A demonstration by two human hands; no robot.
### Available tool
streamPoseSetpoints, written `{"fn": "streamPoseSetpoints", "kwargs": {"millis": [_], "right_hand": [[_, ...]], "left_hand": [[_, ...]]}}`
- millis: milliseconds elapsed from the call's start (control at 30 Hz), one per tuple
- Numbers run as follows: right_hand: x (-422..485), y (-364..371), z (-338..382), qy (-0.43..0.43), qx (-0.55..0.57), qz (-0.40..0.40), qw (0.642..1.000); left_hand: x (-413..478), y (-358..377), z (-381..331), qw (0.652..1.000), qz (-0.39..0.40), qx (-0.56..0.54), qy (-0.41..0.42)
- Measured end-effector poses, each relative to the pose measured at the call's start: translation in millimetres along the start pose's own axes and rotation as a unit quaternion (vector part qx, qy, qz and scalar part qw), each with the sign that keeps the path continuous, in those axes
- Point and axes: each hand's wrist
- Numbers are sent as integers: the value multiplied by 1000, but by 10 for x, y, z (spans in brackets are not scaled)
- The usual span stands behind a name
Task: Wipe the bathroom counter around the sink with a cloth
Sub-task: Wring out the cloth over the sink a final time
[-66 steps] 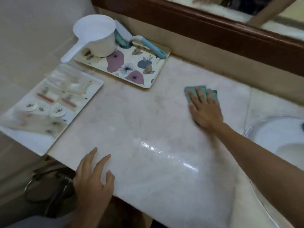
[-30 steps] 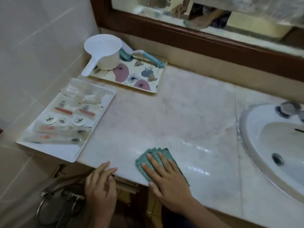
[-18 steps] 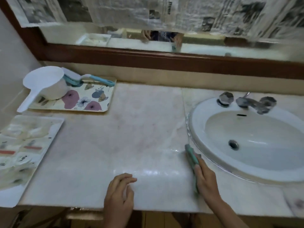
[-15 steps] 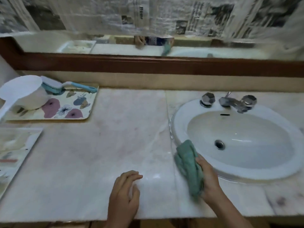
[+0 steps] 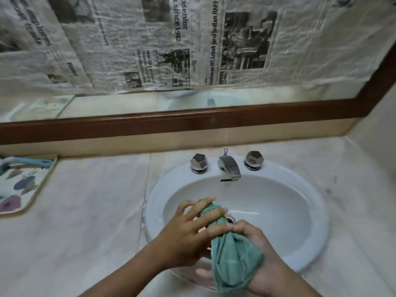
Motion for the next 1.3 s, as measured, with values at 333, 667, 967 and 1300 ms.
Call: {"fn": "streamPoseSetpoints", "kwargs": {"millis": [333, 667, 967, 1300], "right_hand": [[-265, 143, 797, 49, -226, 20, 973], [-98, 310, 930, 20, -625, -157, 765], [-76, 314, 1054, -276, -916, -220, 190], [269, 22, 1281, -372, -924, -91, 13]], "left_hand": [[1008, -234, 266, 959, 230, 109, 123], [1193, 10, 184, 962, 257, 74, -52], [1472, 186, -20, 828, 361, -115, -413], [1288, 298, 12, 636, 306, -421, -569]]}}
Point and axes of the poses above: each hand's wrist, its own x-axis towards the middle knuckle, its own y-axis out of the palm, z = x × y, and after that the axes turned 7 degrees about -z, right-handed
